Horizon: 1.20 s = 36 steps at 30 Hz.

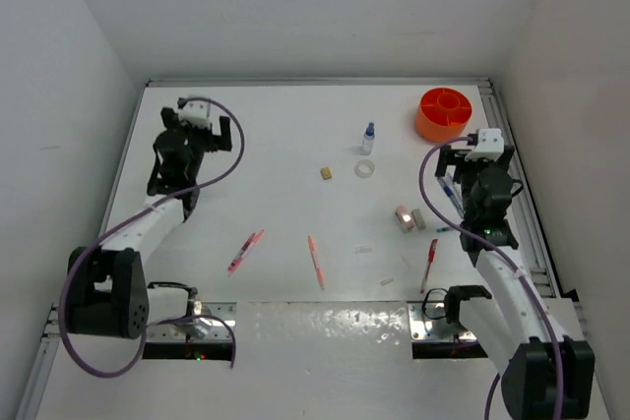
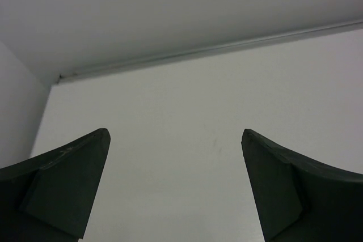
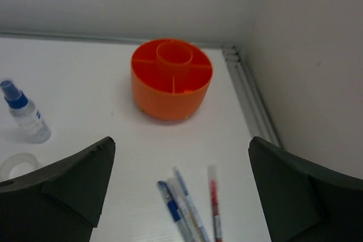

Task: Sort the stationery into containers
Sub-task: Pick up the pen from the center of the board.

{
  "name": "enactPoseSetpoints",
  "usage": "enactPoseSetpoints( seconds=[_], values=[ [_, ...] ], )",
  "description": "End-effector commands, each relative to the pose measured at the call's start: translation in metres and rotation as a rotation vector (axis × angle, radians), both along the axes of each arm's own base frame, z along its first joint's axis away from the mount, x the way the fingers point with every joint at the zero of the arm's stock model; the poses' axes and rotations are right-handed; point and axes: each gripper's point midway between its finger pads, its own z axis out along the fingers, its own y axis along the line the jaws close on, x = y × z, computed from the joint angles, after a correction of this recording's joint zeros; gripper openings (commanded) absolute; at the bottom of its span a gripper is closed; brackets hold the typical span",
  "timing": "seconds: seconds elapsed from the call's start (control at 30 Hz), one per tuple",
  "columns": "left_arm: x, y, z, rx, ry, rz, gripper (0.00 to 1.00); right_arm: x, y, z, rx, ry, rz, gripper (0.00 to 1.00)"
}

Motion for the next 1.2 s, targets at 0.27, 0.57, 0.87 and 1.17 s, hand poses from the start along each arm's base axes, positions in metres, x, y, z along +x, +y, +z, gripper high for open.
enactPoseSetpoints(
  seconds=[0.27,0.57,0.87,1.17],
  values=[
    [-0.063,-0.110,0.003,0.229,0.375,-0.479,1.00,0.009,0.023,0.064,0.163,0.072,0.119,0.82],
    [-0.126,-0.195,-0.037,0.121,0.615,-0.563,0.64,-0.034,0.052,-0.021,0.320,0.455,-0.058,0.79],
    [-0.150,-0.225,-0.071,-0.145,0.790,-0.459,0.44,-0.114,0.128,-0.089,0.069,0.861,0.376,0.82],
    [-0.198,-0.235,-0.112,-0.317,0.978,-0.395,0.50,-0.121,0.132,-0.070,0.279,0.759,0.177,0.80]
  ],
)
